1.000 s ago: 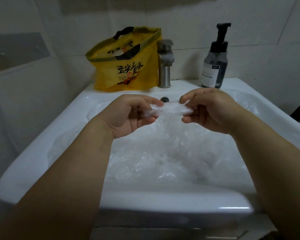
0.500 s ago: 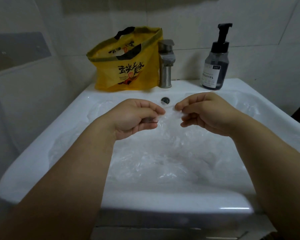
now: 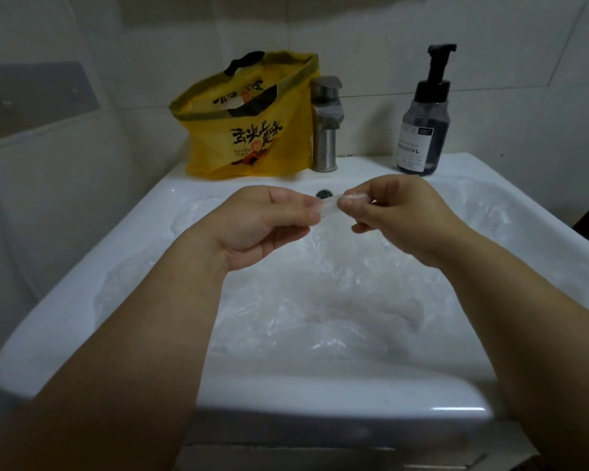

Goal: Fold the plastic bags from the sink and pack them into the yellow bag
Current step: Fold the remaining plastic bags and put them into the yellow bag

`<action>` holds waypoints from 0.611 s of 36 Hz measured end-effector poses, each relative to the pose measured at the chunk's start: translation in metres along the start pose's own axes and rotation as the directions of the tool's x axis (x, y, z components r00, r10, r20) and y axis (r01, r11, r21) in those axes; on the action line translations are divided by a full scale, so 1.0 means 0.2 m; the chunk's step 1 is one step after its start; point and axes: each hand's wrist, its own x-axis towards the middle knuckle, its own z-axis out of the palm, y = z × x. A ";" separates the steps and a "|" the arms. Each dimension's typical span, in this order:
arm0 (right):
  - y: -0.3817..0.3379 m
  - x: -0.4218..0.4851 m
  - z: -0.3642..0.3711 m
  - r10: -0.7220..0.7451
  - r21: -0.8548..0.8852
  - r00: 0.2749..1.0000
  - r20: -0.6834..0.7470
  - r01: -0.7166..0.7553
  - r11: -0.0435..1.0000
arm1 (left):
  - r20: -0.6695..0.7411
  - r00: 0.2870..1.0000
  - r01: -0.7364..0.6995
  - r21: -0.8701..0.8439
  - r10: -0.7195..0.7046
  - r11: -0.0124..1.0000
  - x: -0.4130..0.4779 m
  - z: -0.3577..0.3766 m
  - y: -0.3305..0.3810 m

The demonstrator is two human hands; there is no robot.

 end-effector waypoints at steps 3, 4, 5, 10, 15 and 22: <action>0.01 0.01 0.01 0.022 0.035 1.000 -0.001 -0.022 0.999 | -0.052 0.997 -0.046 0.119 0.052 0.992 0.01 0.01 -0.01; 0.01 0.01 0.01 0.038 0.069 0.999 -0.005 -0.038 0.997 | -0.078 0.995 -0.054 0.127 0.065 0.990 0.02 0.01 -0.01; 0.01 0.02 0.02 0.053 0.111 0.999 -0.012 -0.051 0.992 | -0.107 0.991 -0.066 0.135 0.081 0.989 0.02 0.01 -0.01; 0.00 0.03 0.04 0.097 0.270 0.994 -0.058 -0.078 0.960 | -0.159 0.971 -0.136 0.236 0.176 0.962 0.03 0.02 -0.02; -0.01 0.02 0.04 0.110 0.308 0.990 -0.090 -0.078 0.948 | -0.159 0.958 -0.187 0.277 0.237 0.942 0.04 0.02 -0.03; -0.01 0.03 -0.01 0.241 0.425 0.966 0.092 -0.257 0.868 | -0.151 0.956 -0.201 0.287 0.251 0.937 0.04 0.01 -0.03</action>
